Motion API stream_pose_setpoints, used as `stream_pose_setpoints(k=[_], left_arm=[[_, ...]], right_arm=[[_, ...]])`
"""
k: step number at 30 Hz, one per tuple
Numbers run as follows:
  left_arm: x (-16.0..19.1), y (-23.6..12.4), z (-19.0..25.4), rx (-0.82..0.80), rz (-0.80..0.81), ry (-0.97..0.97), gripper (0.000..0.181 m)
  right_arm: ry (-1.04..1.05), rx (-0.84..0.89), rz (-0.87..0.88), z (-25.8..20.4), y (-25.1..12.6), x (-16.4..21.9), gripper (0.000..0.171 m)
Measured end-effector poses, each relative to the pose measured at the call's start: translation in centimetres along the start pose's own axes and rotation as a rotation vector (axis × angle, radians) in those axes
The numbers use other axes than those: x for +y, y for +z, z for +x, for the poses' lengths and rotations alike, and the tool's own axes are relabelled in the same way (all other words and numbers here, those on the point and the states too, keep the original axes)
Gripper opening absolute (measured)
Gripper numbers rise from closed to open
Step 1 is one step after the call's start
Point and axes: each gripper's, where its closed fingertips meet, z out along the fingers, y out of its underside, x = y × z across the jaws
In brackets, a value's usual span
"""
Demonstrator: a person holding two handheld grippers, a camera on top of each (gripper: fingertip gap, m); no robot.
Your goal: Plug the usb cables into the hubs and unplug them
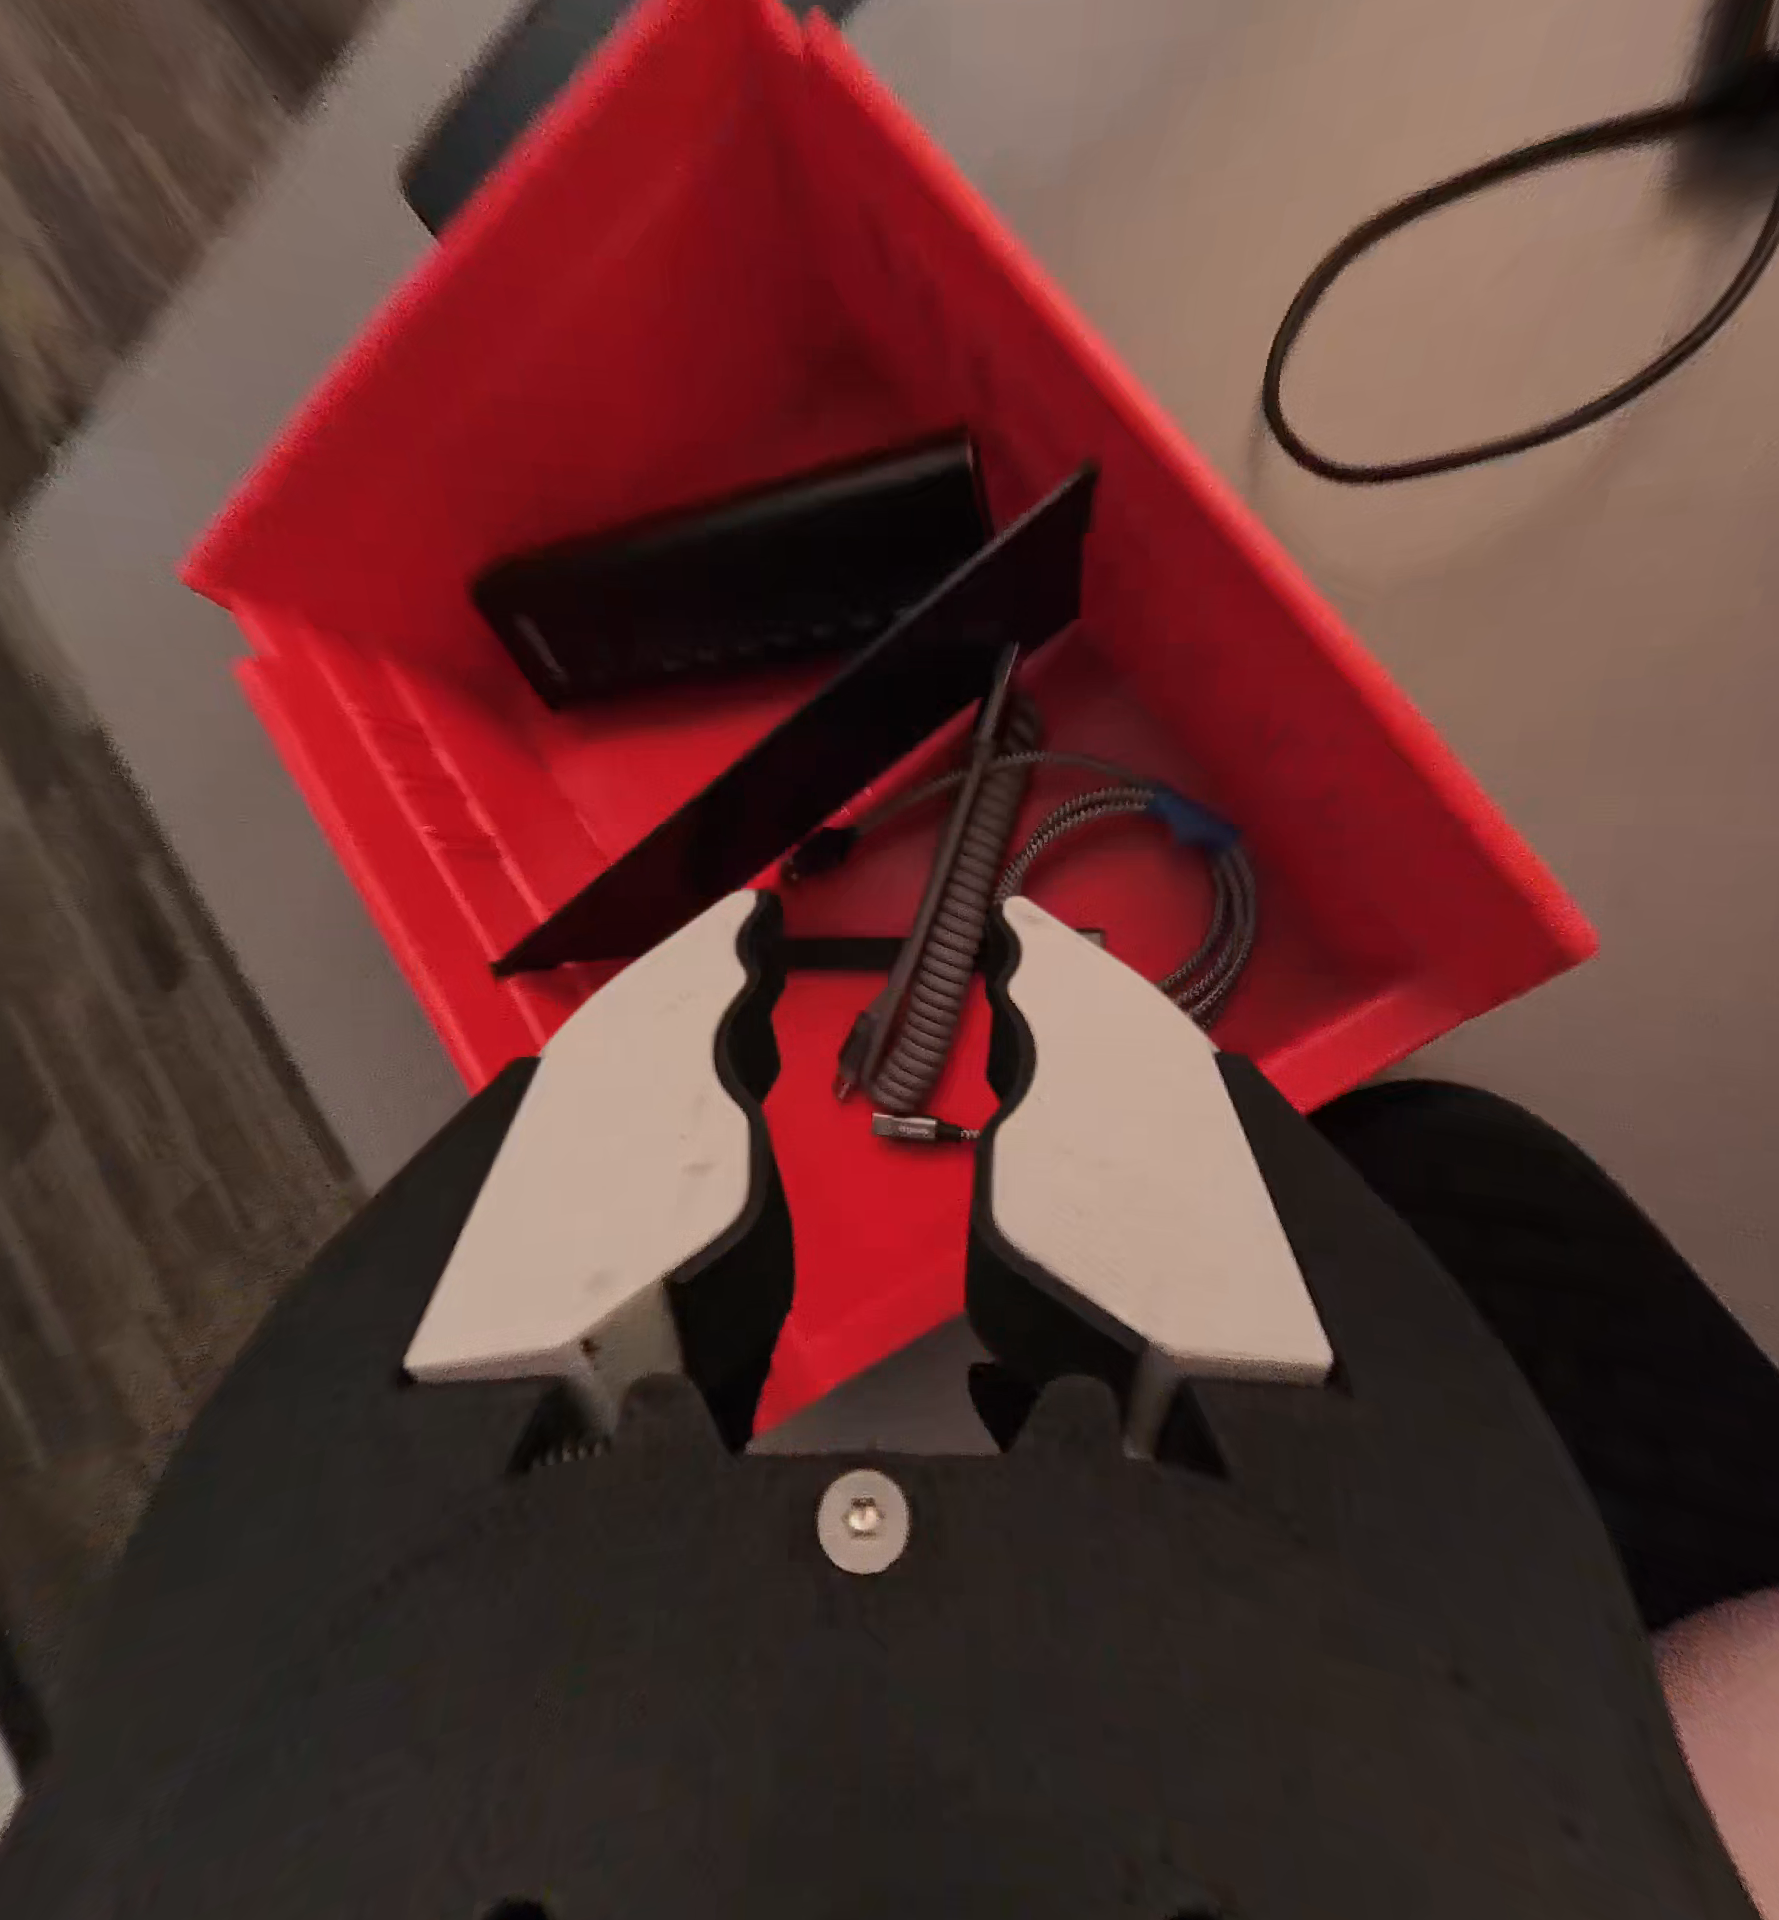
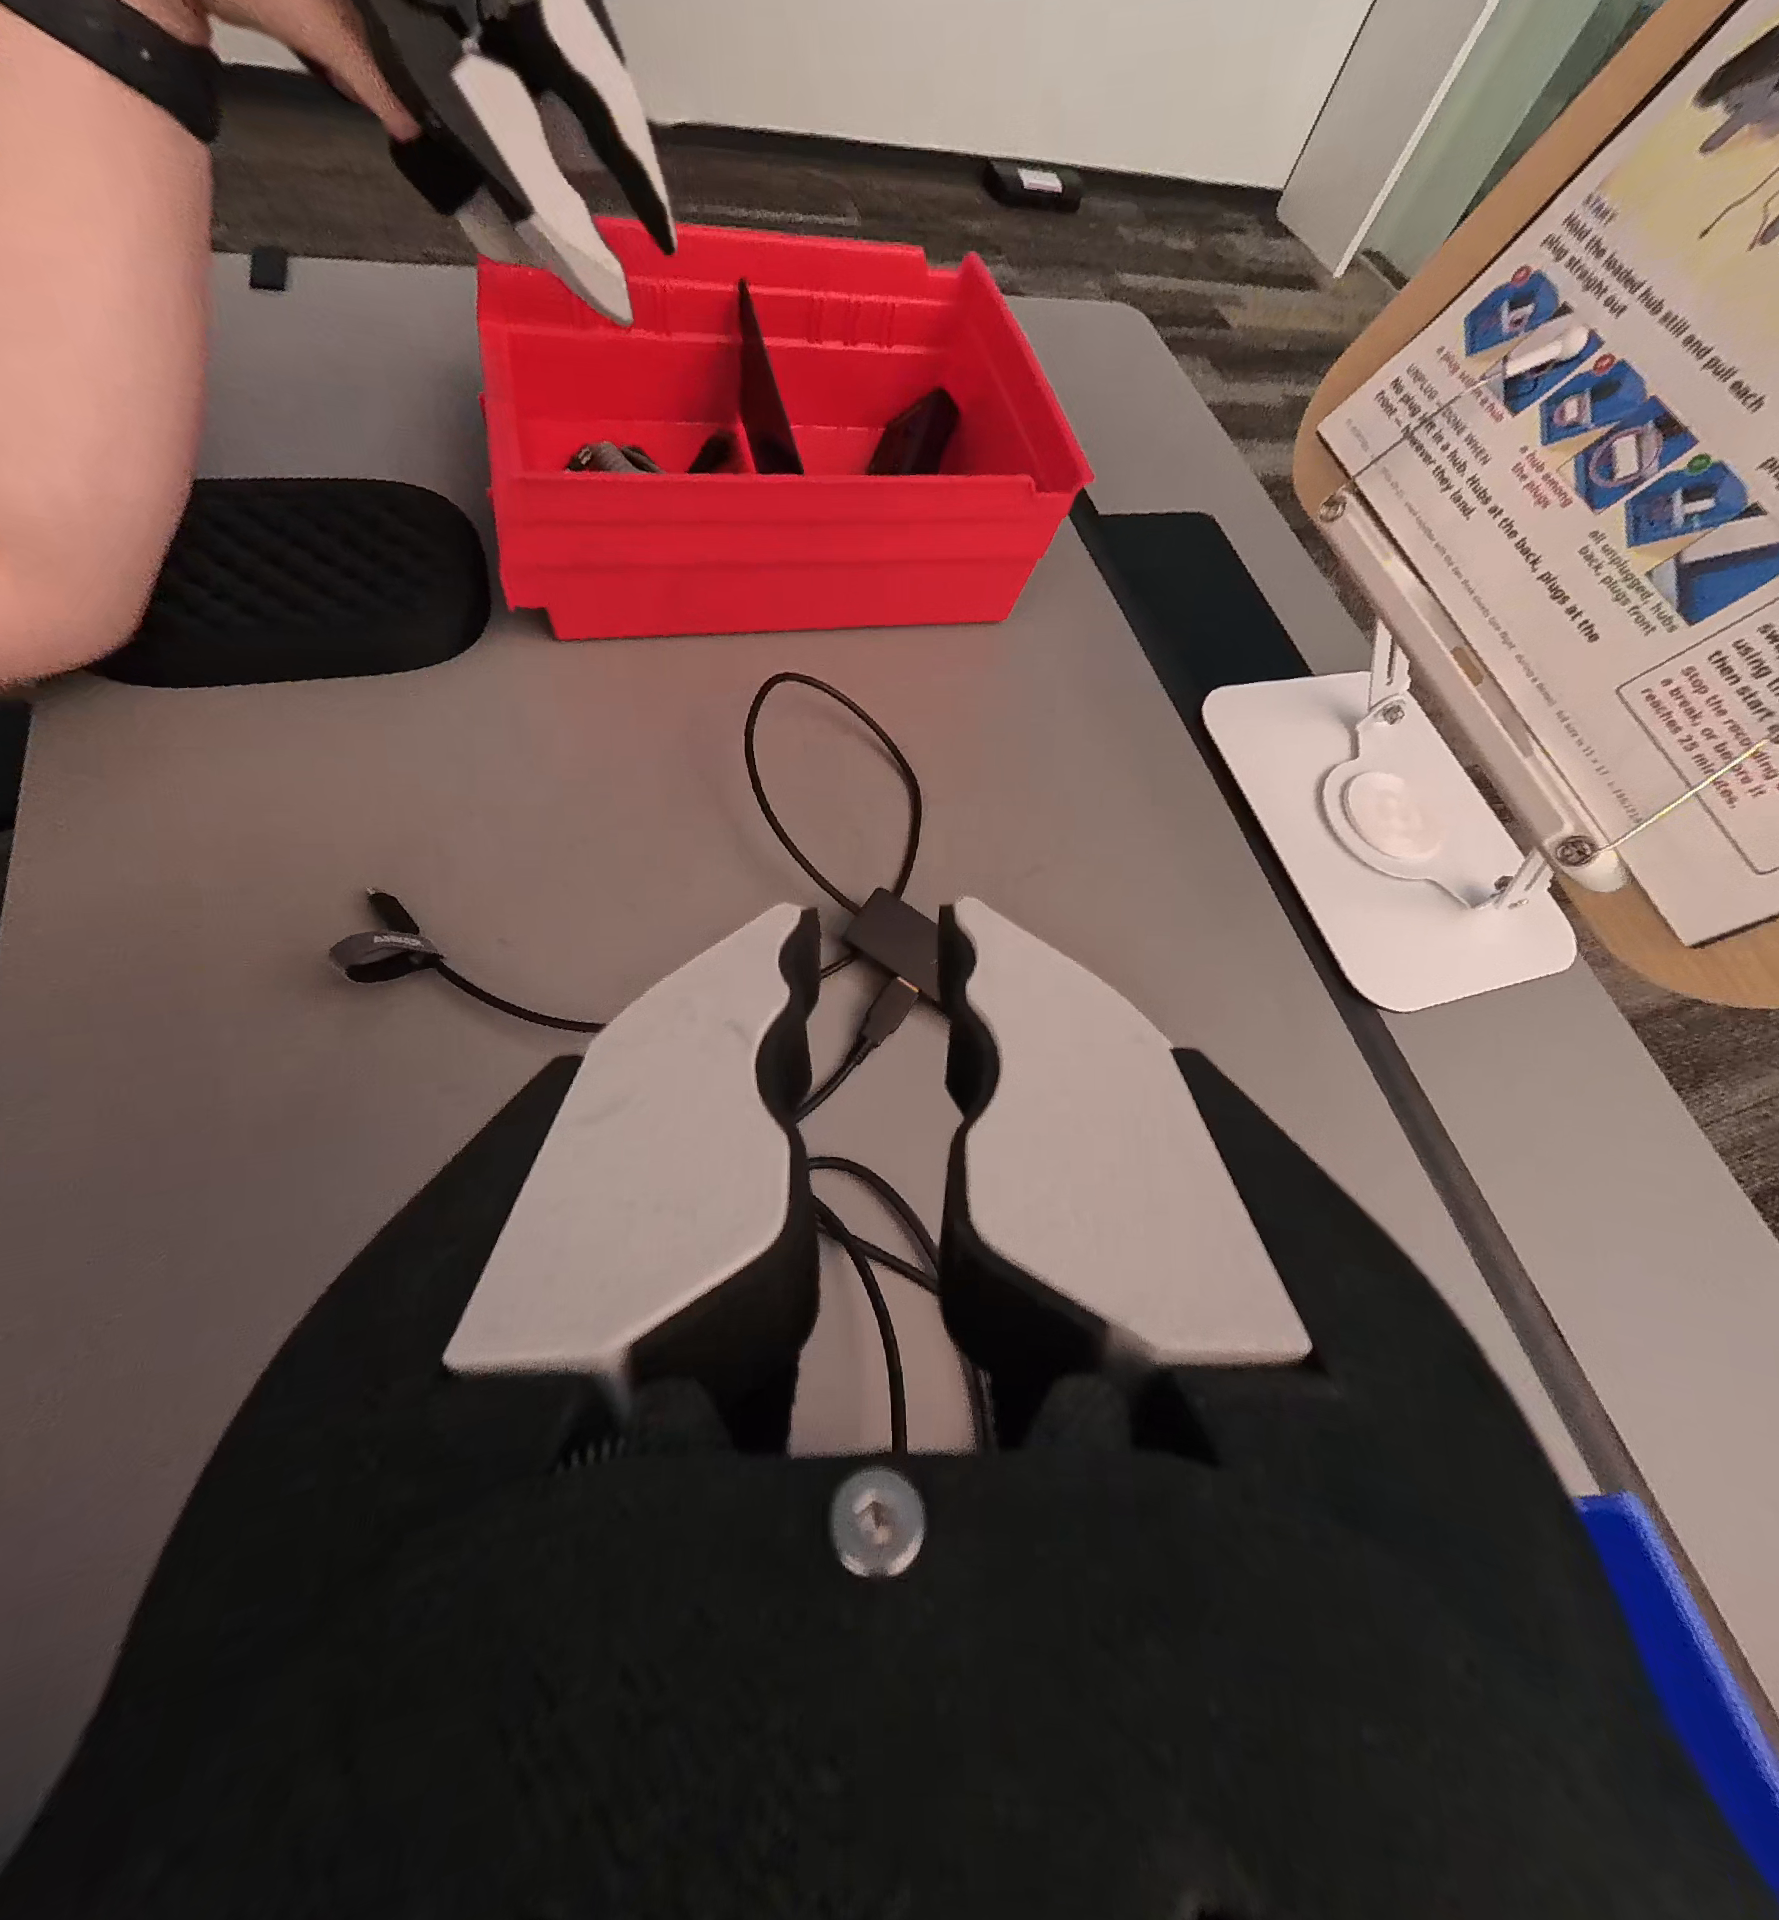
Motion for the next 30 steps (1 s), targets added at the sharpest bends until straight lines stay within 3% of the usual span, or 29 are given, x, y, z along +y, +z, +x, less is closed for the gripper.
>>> stream_pose_setpoints(k=[1, 8, 18, 21, 24, 30], left_arm=[[0.5, 1.1, 0.1, 0.039, -0.017, -0.004, 0.035], [3.4, 7.0, 1.6, 0.252, -0.127, -0.012, 0.035], [5.6, 10.1, 1.0, 0.248, -0.244, -0.011, 0.050], [5.6, 10.1, 1.3, 0.264, -0.250, -0.013, 0.048], [5.5, 9.9, 2.7, 0.370, -0.263, -0.010, 0.018], [5.5, 8.8, 1.8, 0.330, -0.362, -0.089, 0.016]], right_arm=[[0.004, -0.001, -0.008, 0.1, 0.2, 0.2, 0.022], [0.029, -0.009, -0.051, 0.5, 1.2, 1.4, 0.023], [0.029, -0.031, -0.093, 0.4, 2.1, 2.3, 0.023], [0.015, -0.020, -0.135, 0.4, 2.3, 2.8, 0.022], [0.005, -0.019, -0.146, 0.3, 2.4, 2.9, 0.022], [0.003, -0.007, -0.131, 0.4, 1.9, 2.6, 0.022]])
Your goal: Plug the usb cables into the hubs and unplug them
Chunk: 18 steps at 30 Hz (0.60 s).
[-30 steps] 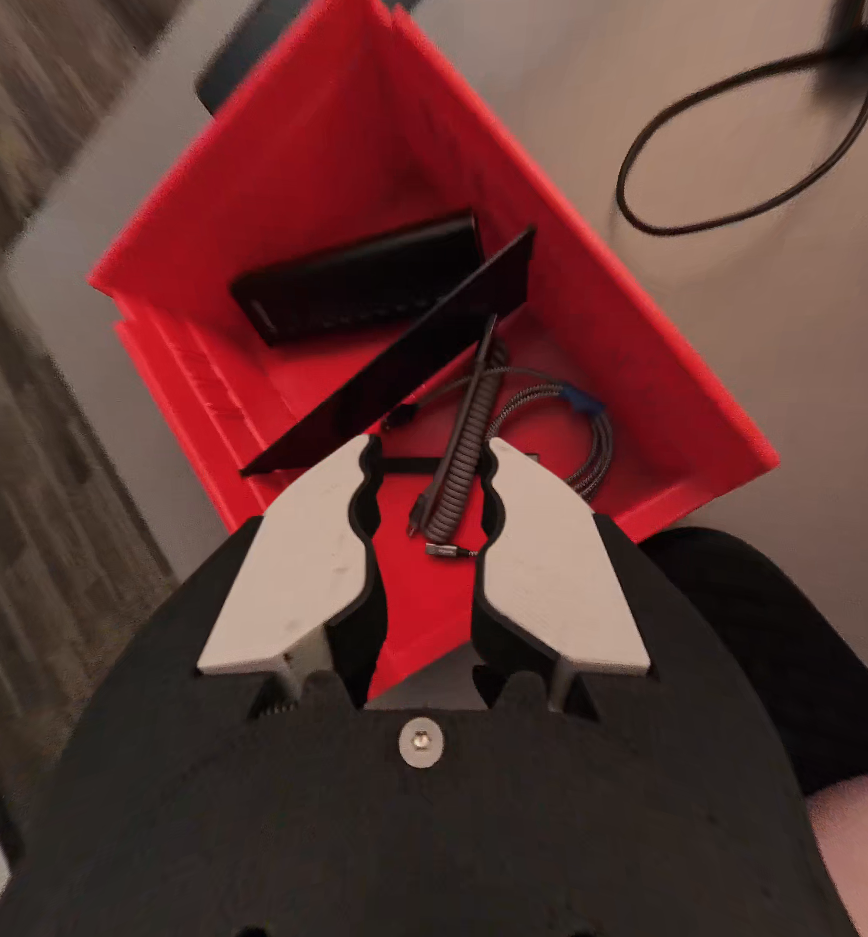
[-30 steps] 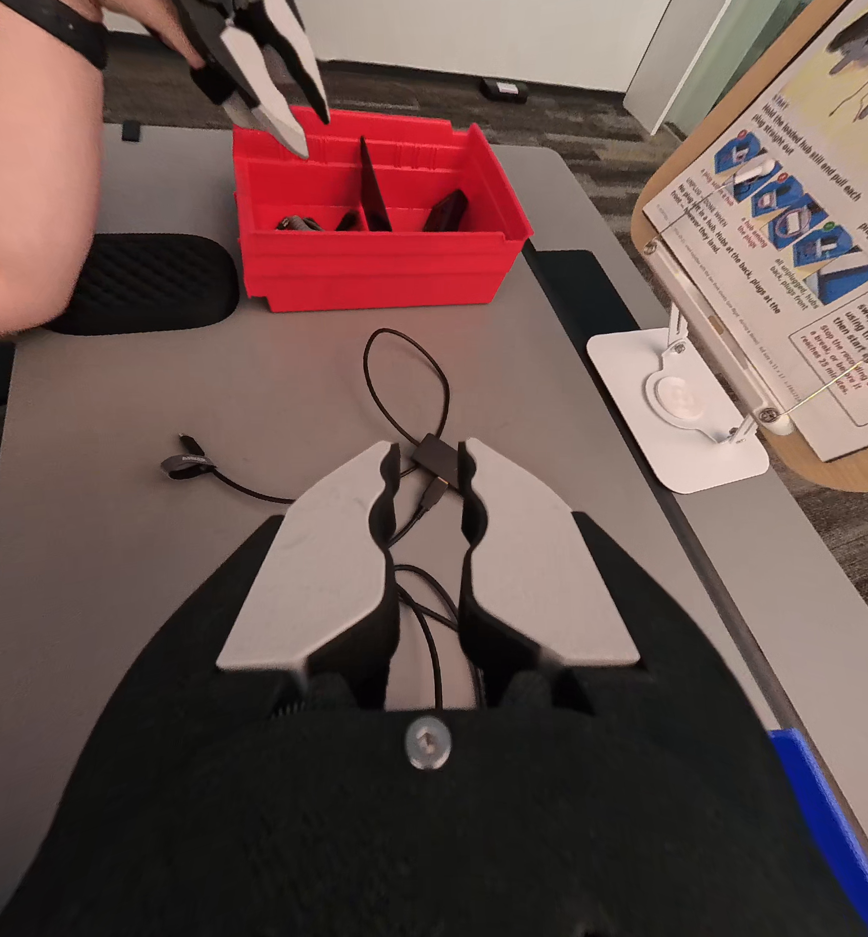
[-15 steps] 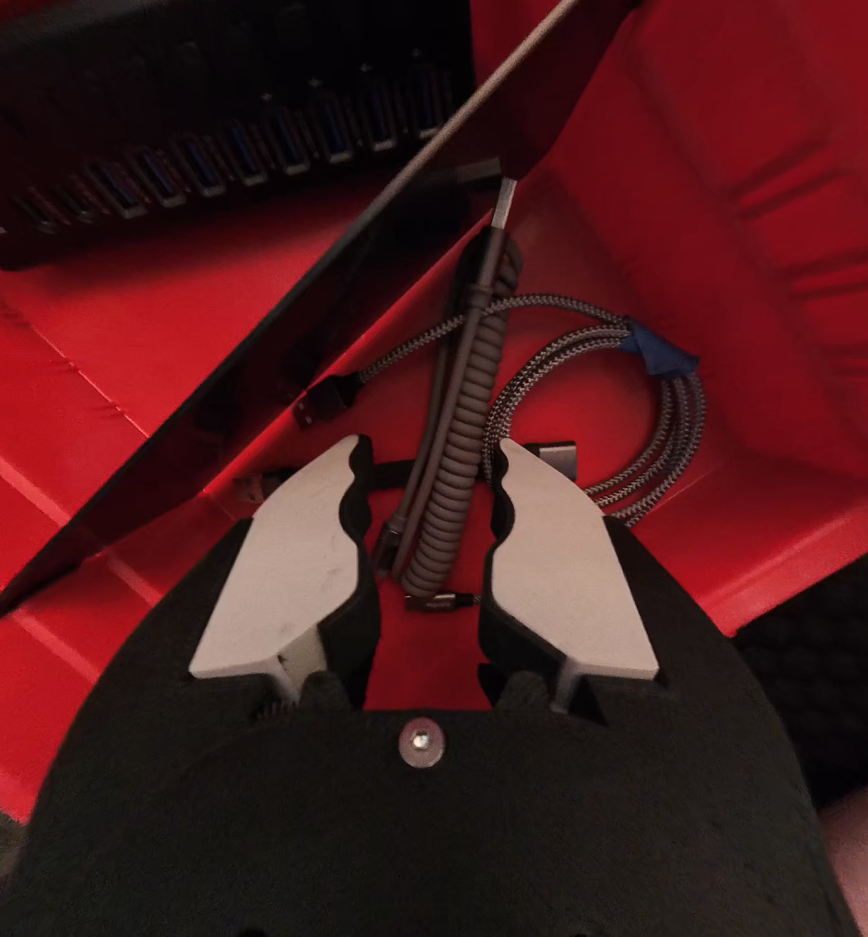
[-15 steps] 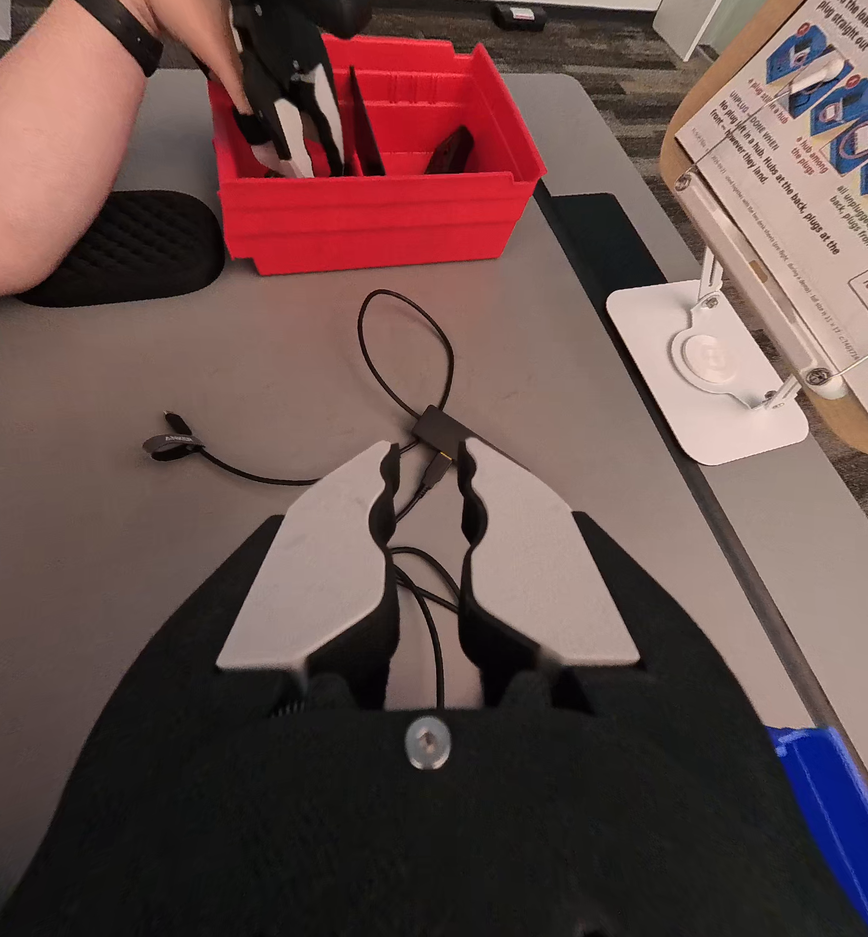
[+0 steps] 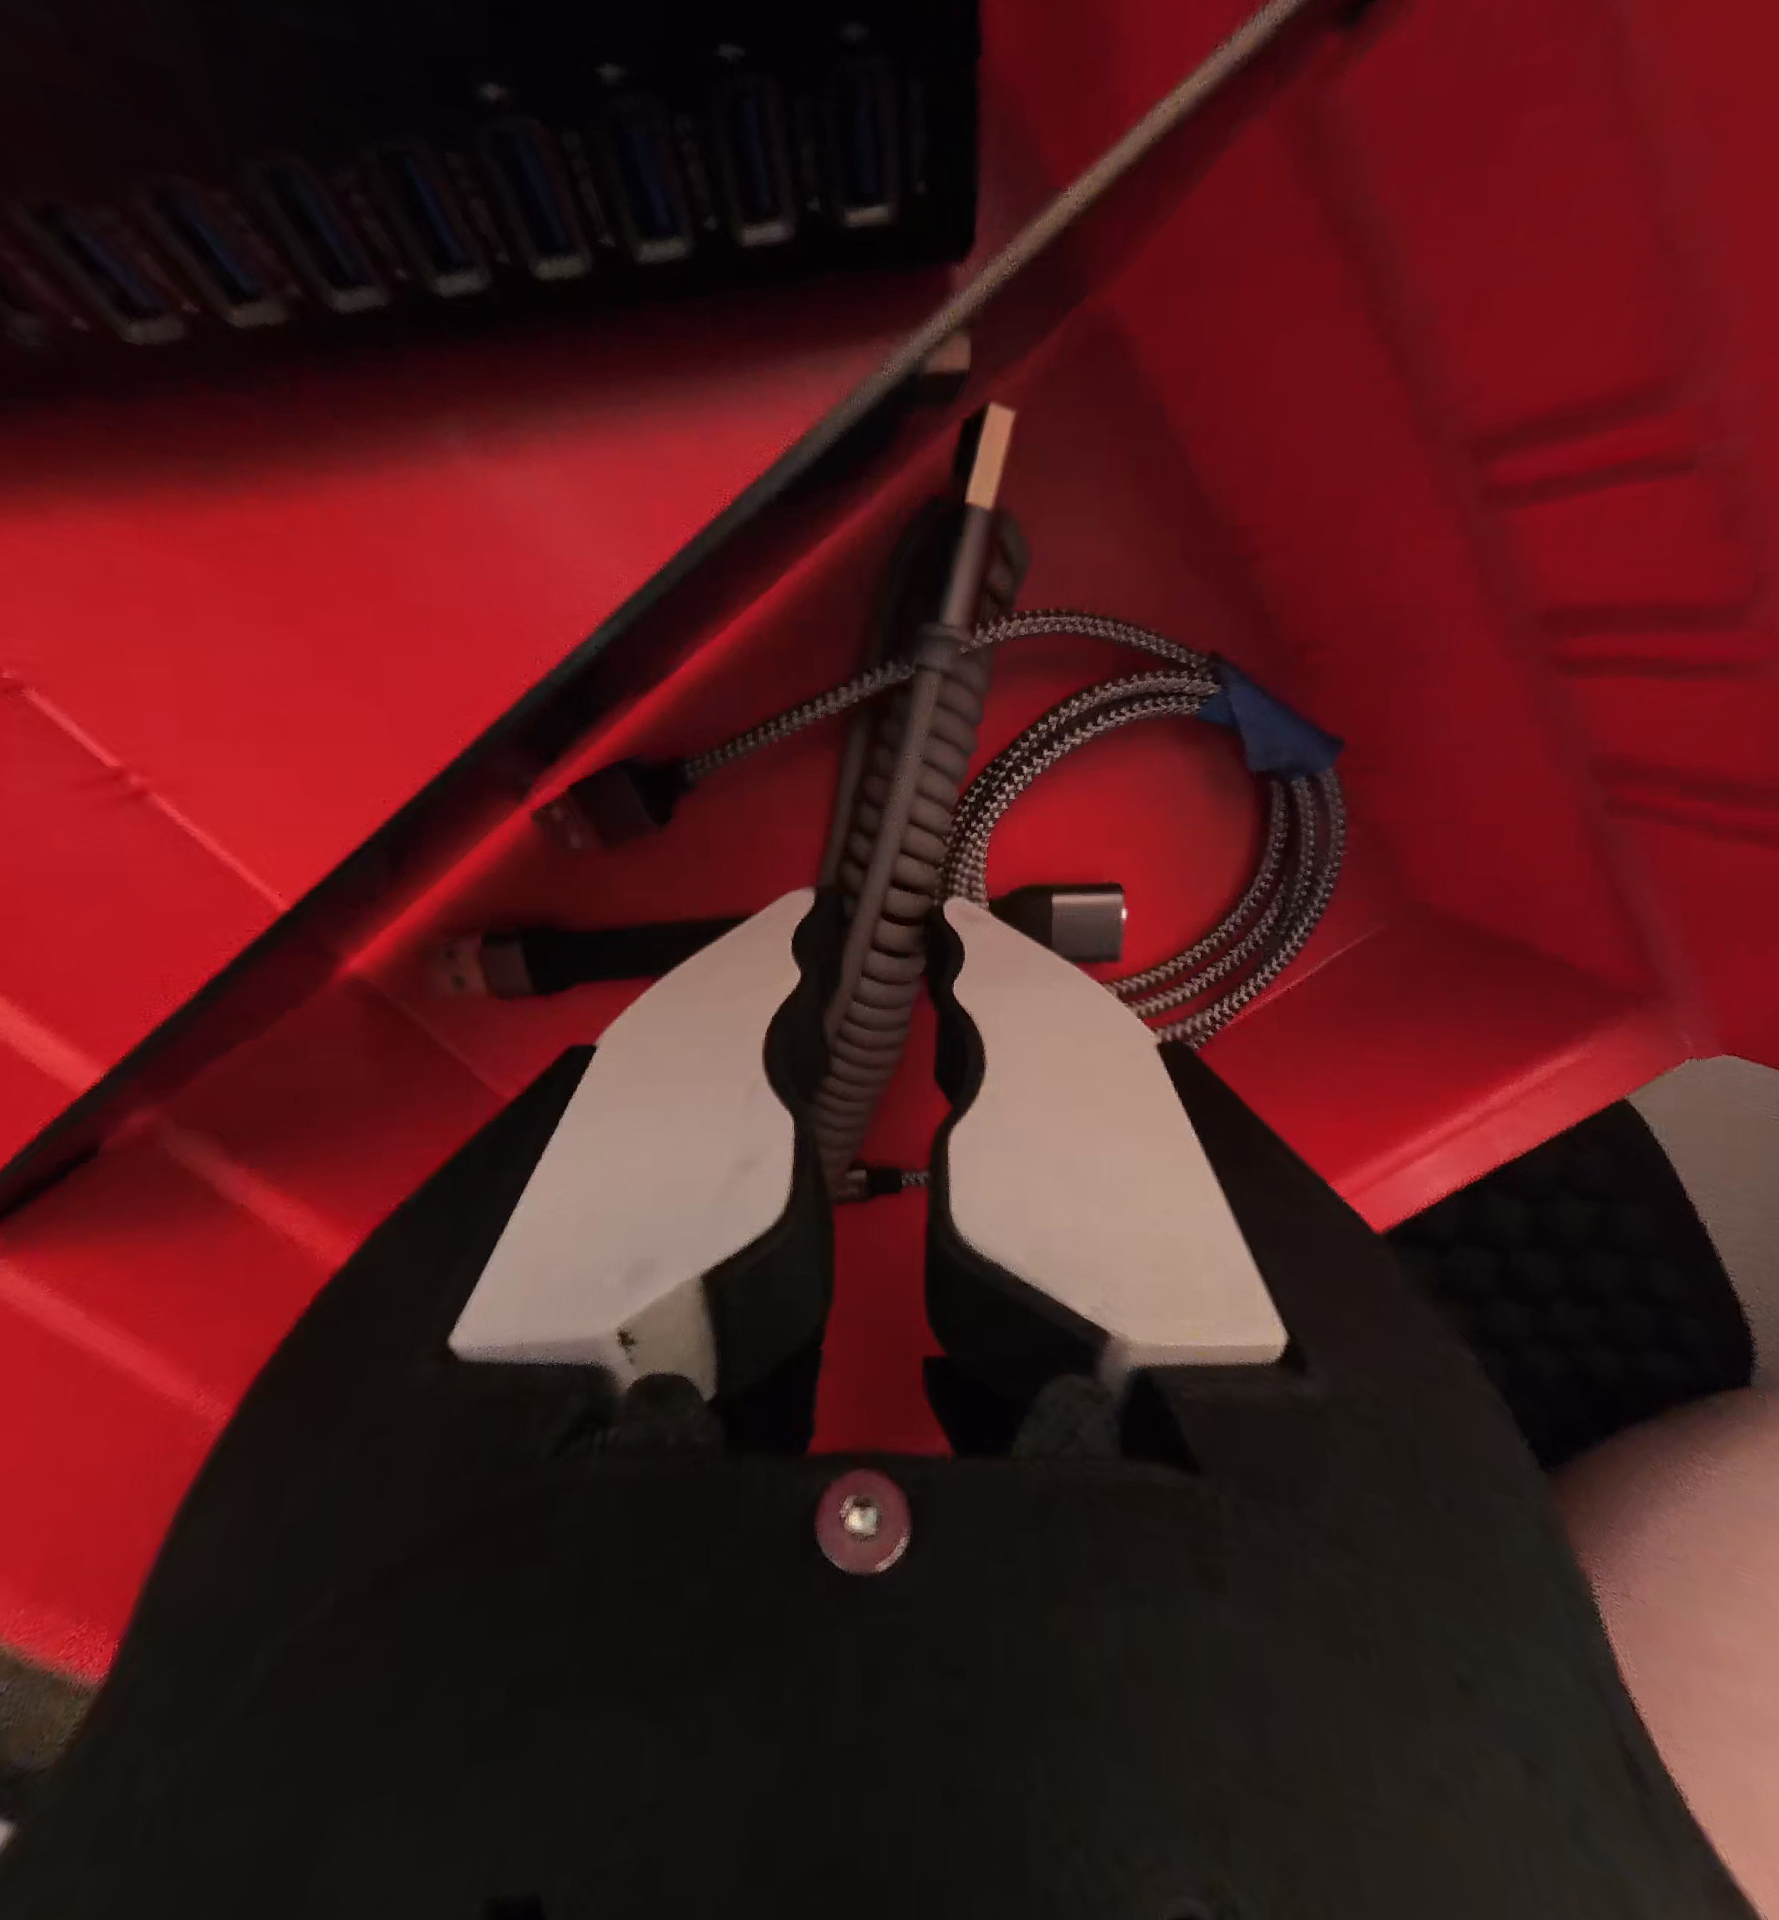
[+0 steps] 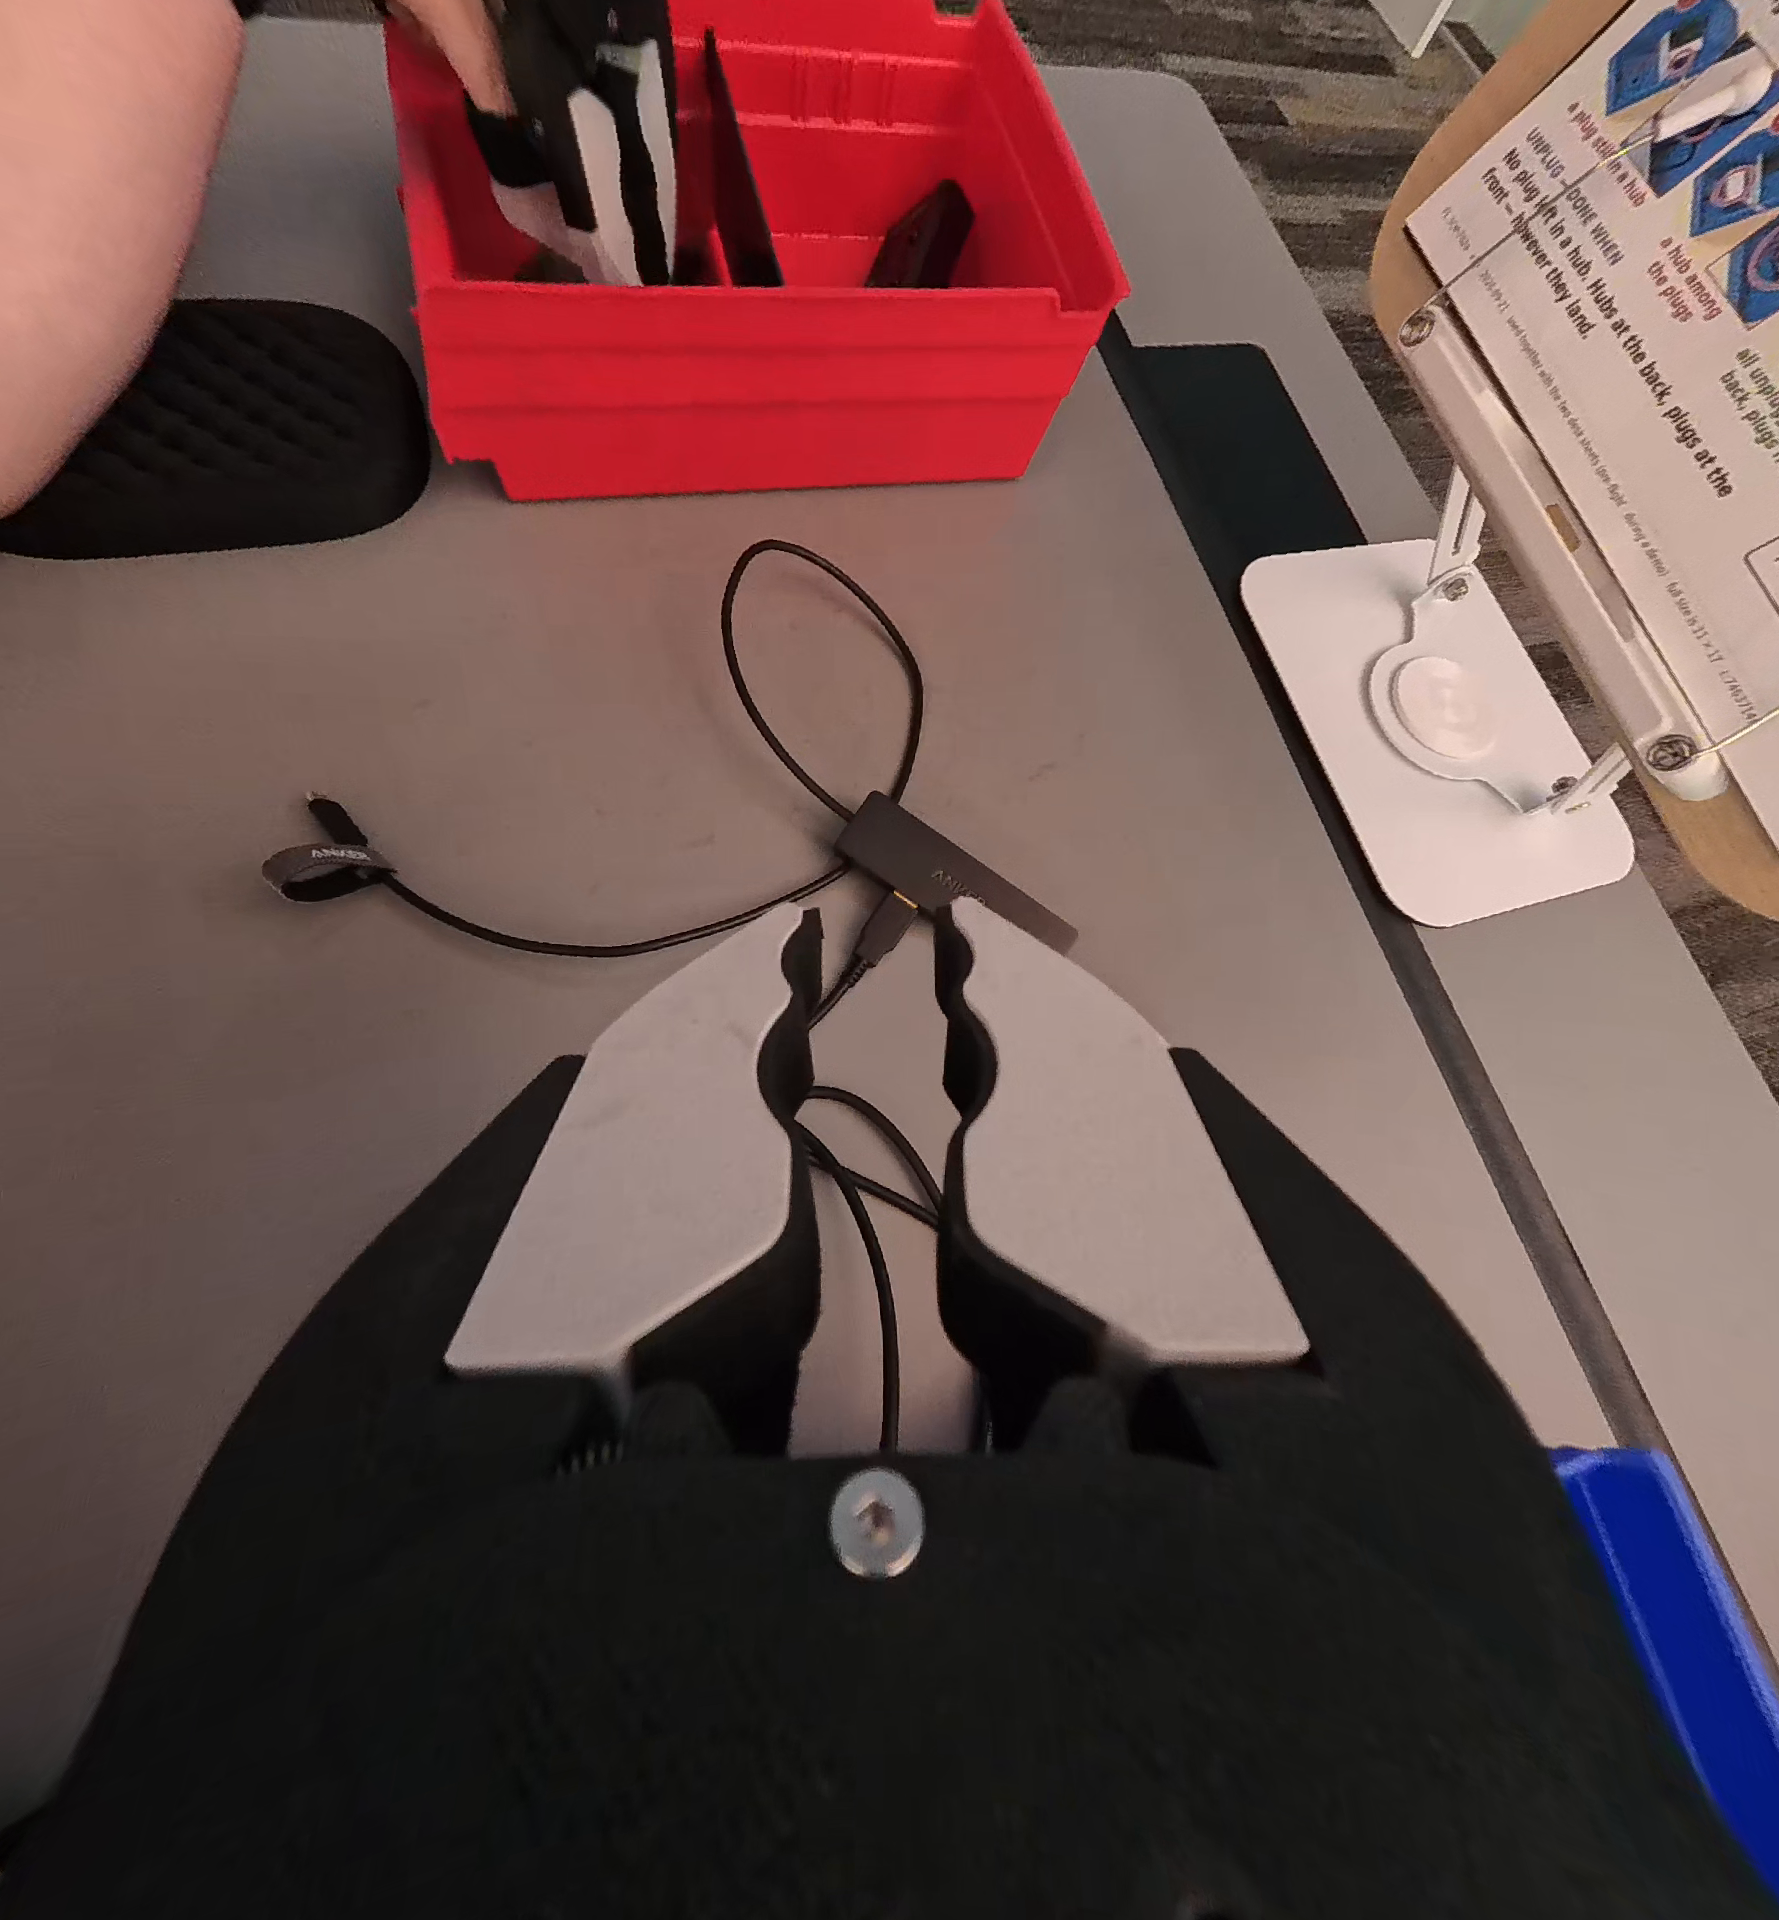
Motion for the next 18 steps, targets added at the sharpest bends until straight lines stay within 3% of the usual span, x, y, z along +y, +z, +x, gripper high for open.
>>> stream_pose_setpoints(k=[5, 13, 18], left_arm=[[-0.3, -3.7, 0.1, -0.095, 0.054, -0.012, 0.015], [-0.6, -12.9, 0.2, -0.418, 0.242, -0.067, 0.014], [-4.2, -18.2, 3.2, -0.474, 0.536, 0.031, 0.014]], right_arm=[[-0.003, 0.008, 0.018, 0.1, -0.4, -0.3, 0.021], [-0.012, 0.016, 0.013, 0.1, -0.2, -0.4, 0.021], [-0.019, 0.008, 0.026, -0.2, 0.5, -0.8, 0.021]])
